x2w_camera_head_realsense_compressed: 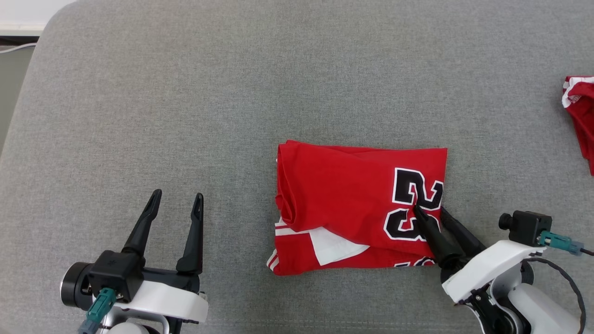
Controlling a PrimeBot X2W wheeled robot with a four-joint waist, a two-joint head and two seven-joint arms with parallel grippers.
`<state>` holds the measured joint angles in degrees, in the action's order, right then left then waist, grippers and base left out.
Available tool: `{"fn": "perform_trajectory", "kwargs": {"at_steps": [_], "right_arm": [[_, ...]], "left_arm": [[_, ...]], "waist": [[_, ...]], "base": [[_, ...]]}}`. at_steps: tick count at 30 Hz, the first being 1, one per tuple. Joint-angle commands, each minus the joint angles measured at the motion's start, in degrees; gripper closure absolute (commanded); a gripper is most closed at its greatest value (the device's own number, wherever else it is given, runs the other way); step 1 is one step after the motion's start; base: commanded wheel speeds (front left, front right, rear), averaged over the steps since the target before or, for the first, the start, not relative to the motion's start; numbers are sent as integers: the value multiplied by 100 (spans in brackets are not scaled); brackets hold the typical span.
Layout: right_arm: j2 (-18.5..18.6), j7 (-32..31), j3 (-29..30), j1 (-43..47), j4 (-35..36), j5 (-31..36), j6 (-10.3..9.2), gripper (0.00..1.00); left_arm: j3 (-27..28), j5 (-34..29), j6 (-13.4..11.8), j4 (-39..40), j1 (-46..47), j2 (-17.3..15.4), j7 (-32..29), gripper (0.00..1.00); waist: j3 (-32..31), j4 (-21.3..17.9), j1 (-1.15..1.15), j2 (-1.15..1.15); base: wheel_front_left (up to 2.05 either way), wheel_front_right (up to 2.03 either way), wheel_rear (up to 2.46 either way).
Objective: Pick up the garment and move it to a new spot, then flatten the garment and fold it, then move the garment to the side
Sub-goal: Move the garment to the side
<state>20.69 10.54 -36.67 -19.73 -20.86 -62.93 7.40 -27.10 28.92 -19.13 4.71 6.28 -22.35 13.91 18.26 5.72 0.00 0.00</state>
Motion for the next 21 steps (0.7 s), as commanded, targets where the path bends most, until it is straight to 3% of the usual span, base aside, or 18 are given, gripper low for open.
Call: {"fn": "perform_trajectory", "kwargs": {"at_steps": [1, 2, 3, 4, 6, 14, 21], "right_arm": [[-7, -78, -266, 88, 115, -148, 9, 0], [30, -48, -311, 62, 129, -183, 9, 0], [59, -21, -352, 40, 128, -214, 9, 12], [84, 17, -387, 11, 140, -241, 9, 58], [134, 89, -436, -37, 153, -302, 9, 100], [532, 328, -348, -192, 221, -415, 9, 100], [1377, 412, 265, -351, 500, -162, 9, 100]], "left_arm": [[228, 51, 40, 103, 227, -100, 54, 0], [225, 49, 41, 100, 230, -96, 55, 0], [223, 50, 43, 98, 233, -93, 57, 0], [222, 49, 44, 97, 236, -91, 58, 0], [223, 52, 49, 96, 244, -88, 60, 0], [245, 61, 40, 87, 255, -64, 71, 0], [296, 58, -1, 130, 204, -81, 79, 0]], "waist": [[-4, -12, 0, 0], [-6, -16, 0, 0], [-8, -19, 0, 0], [-8, -24, 0, 0], [-5, -29, 0, 0], [-5, -74, 0, 0], [9, -244, 0, 0]], "base": [[0, 0, 0], [0, 0, 0], [0, 0, 0], [0, 0, 0], [0, 0, 0], [0, 0, 0], [0, 0, 0]]}}
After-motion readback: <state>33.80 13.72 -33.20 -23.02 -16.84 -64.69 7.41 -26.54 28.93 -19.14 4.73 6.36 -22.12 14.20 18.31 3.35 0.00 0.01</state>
